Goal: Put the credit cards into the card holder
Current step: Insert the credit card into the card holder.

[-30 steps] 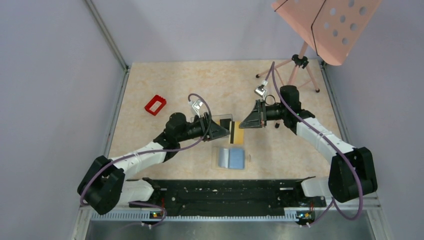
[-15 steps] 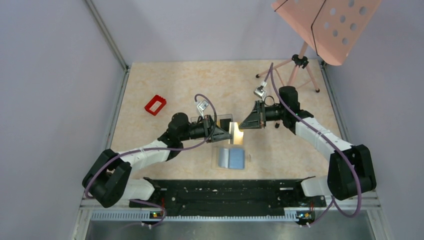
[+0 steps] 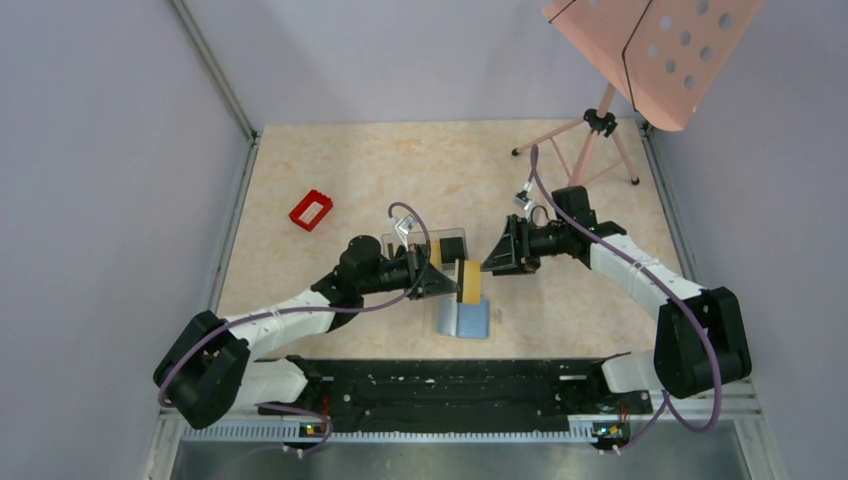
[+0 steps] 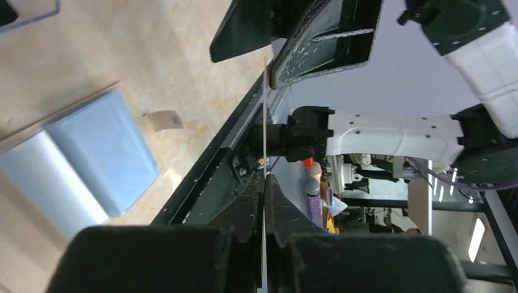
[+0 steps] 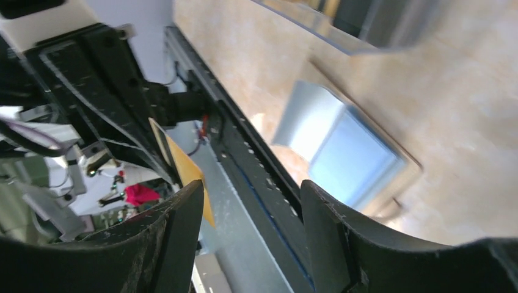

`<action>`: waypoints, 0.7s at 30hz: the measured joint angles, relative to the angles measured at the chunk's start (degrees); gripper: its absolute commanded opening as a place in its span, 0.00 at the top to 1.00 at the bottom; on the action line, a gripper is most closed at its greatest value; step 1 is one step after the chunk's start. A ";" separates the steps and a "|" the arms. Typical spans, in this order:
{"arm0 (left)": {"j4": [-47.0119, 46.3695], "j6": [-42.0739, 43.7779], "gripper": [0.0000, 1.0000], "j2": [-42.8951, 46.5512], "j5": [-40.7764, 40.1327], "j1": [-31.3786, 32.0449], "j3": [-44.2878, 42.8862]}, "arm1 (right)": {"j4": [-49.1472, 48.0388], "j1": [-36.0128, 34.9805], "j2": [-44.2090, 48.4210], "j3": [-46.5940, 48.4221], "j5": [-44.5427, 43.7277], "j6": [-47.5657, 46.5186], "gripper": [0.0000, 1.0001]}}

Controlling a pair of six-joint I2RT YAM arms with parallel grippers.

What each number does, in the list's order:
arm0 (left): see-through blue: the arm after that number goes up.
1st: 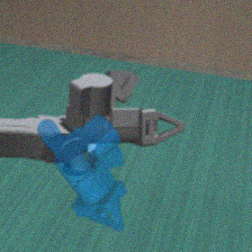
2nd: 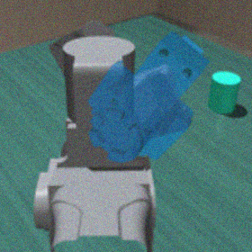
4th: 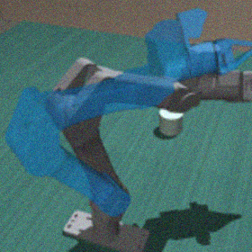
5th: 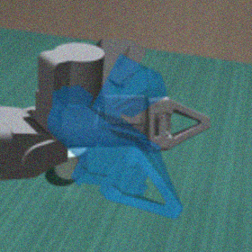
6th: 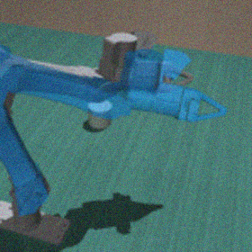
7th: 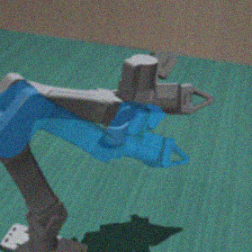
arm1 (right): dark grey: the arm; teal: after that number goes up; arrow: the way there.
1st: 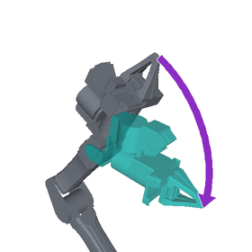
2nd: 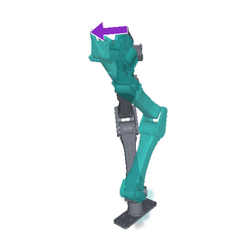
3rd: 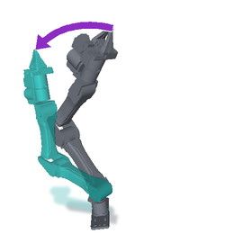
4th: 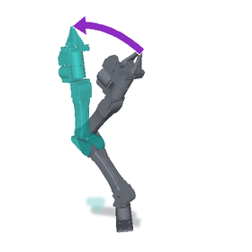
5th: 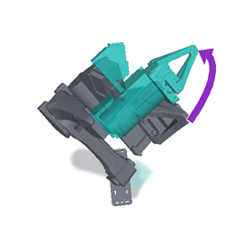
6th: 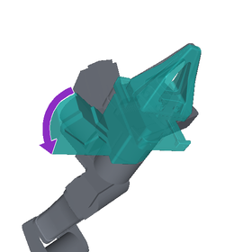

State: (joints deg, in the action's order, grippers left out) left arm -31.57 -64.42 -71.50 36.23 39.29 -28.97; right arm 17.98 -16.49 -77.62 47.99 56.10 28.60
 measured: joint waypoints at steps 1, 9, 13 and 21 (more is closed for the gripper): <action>2.16 0.74 1.00 1.01 -1.07 0.26 0.35 | 1.99 0.00 0.00 0.00 -1.60 -1.33 0.40; 15.30 4.74 1.00 3.52 -7.21 1.16 3.34 | 12.17 0.02 -0.15 -3.34 -11.65 -8.66 0.41; 20.57 5.95 1.00 3.41 -9.86 1.64 3.93 | 14.82 0.00 -2.12 -4.33 -14.95 -10.51 0.40; 24.06 7.32 1.00 -1.44 -12.22 1.68 3.98 | 15.98 -2.78 -6.49 -5.18 -21.05 -11.67 0.37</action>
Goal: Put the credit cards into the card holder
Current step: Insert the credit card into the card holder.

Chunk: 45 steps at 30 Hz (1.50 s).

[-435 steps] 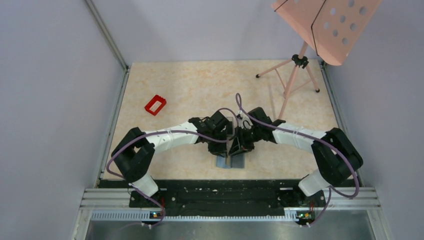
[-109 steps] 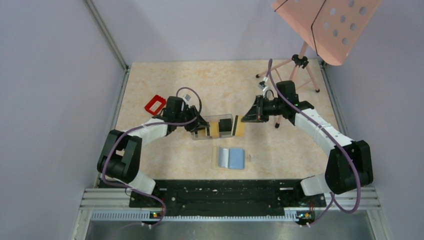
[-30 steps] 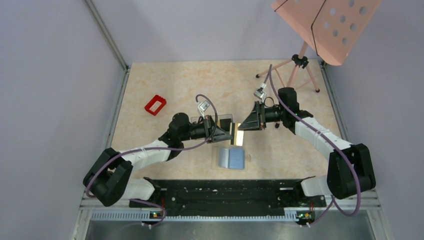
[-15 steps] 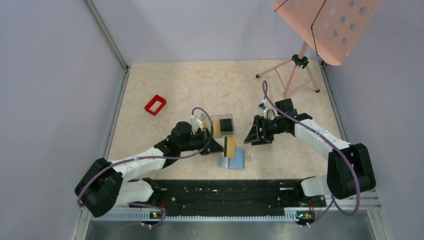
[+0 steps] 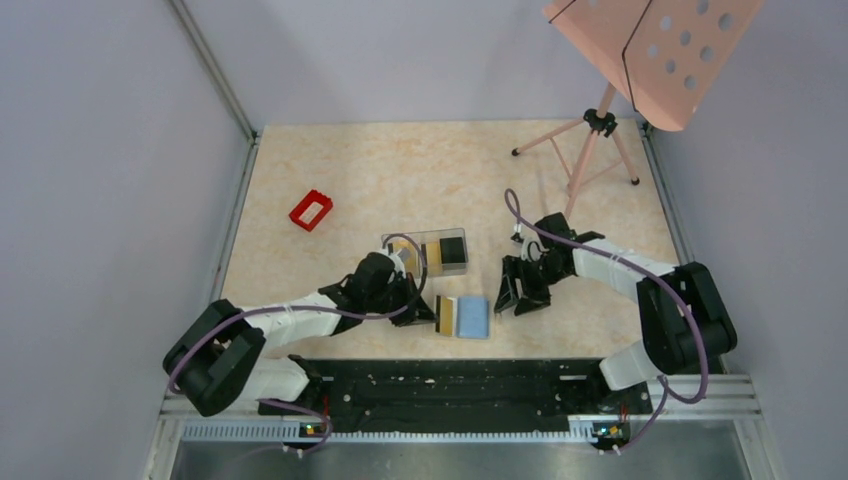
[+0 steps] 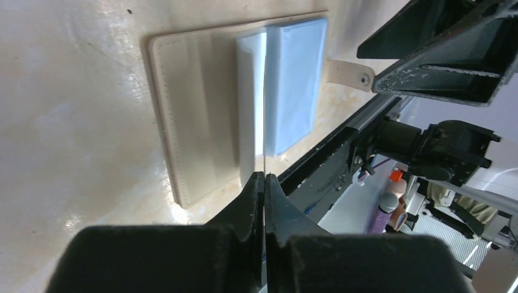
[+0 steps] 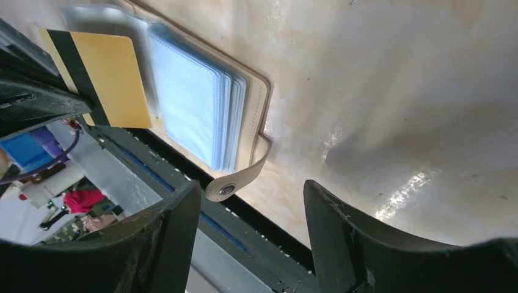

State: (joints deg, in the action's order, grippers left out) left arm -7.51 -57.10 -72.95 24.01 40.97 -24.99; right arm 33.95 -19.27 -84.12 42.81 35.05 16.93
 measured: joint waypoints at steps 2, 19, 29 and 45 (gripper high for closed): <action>-0.04 0.28 1.00 -1.46 -0.09 0.00 0.00 | -0.11 -1.36 -0.68 0.00 -1.09 0.02 0.38; -3.26 1.29 1.00 -7.52 -0.04 1.60 -2.29 | -1.36 -3.10 -3.80 0.00 -5.60 0.81 1.00; -4.37 1.05 1.00 -5.53 -1.27 2.32 -2.29 | -1.36 -3.10 -3.82 0.00 -5.62 0.83 1.00; -9.14 0.24 1.00 -10.86 -0.24 2.54 -2.29 | -1.33 -3.10 -3.82 0.00 -5.38 0.76 1.00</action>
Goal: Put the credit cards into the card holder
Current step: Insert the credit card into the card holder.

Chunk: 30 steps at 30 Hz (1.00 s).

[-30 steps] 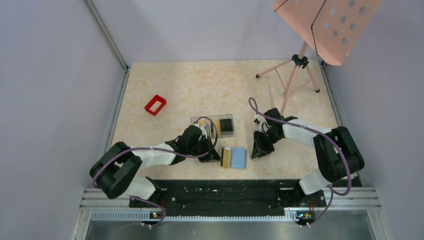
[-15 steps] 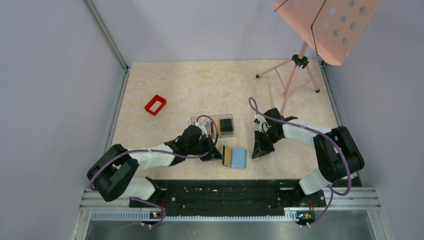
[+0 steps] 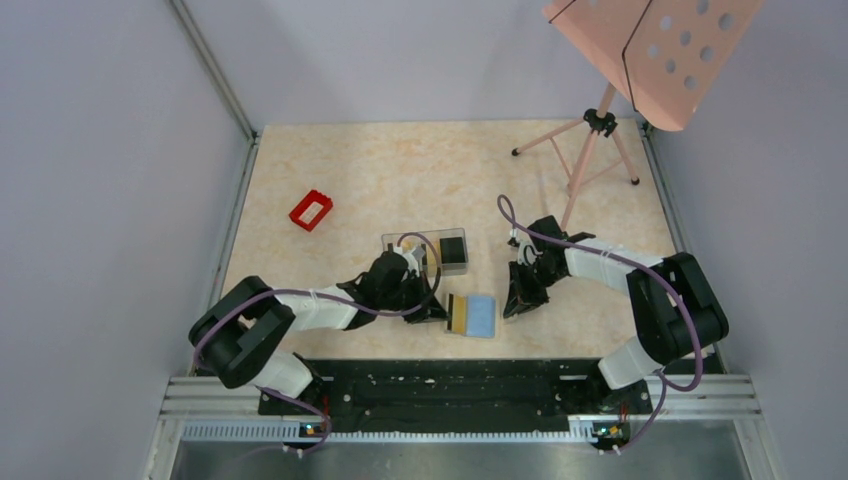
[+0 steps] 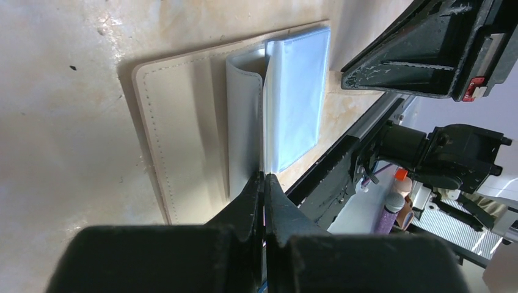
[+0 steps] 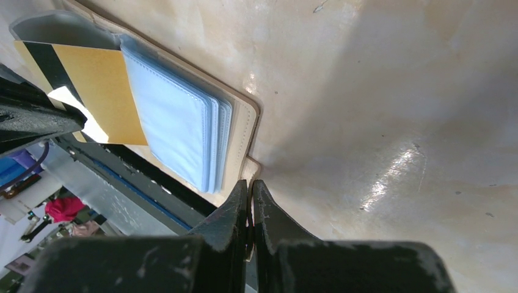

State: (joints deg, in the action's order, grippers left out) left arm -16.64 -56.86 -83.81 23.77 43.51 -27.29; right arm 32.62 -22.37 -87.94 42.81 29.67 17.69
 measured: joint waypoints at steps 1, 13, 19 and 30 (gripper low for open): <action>-0.39 -0.04 1.00 -0.13 0.17 0.02 0.00 | 0.00 0.00 0.00 0.00 0.02 0.00 1.00; -4.20 -1.03 1.00 -0.22 0.83 1.05 0.00 | -0.13 0.00 -0.26 0.00 0.50 -0.09 1.00; -6.29 -2.23 1.00 -1.36 0.94 1.29 0.00 | -0.35 0.00 -0.61 -0.02 1.18 -0.07 1.00; -7.72 -4.09 1.00 -3.65 0.66 1.73 0.00 | -0.48 0.00 -0.76 -0.02 1.49 -0.07 1.00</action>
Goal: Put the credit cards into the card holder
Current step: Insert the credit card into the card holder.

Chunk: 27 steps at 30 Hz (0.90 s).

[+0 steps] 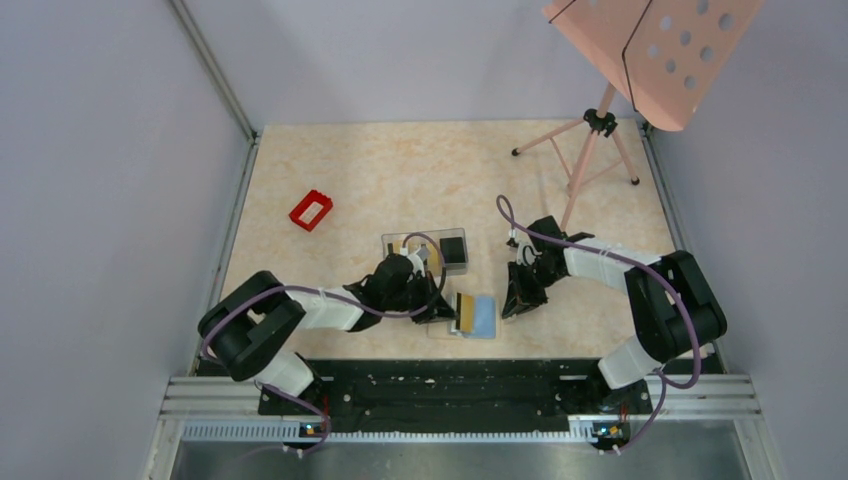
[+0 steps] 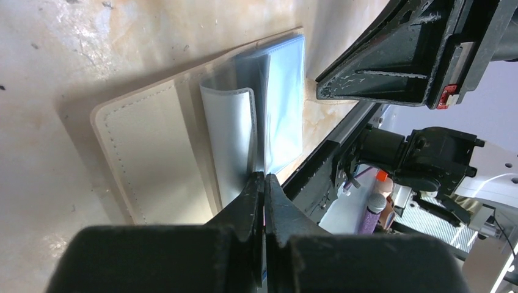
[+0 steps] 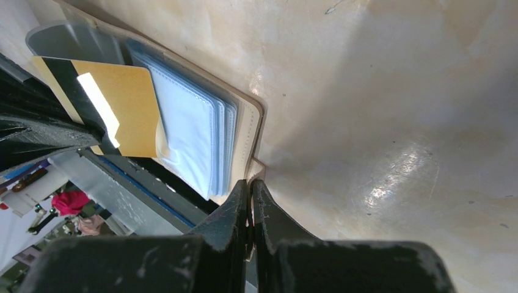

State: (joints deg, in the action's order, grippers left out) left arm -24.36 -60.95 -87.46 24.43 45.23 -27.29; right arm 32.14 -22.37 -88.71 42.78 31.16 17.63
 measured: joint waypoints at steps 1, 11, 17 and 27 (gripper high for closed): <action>0.15 -0.33 1.00 0.31 -0.55 0.28 0.07 | -0.02 0.00 0.00 0.00 0.00 0.02 1.00; 3.30 -3.52 1.00 7.85 -7.76 2.05 4.37 | -0.02 0.00 0.00 -0.04 0.04 0.04 1.00; 2.10 -3.91 1.00 5.86 -7.65 3.02 3.98 | -0.02 0.00 0.00 -0.04 0.04 0.04 1.00; -0.17 -3.87 1.00 -1.79 -4.74 4.79 -0.83 | 0.00 0.00 0.00 -0.04 0.15 0.04 1.00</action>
State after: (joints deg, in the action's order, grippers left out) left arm -24.53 -64.82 -89.25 19.68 50.02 -28.12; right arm 32.14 -22.37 -88.71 42.74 31.31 17.67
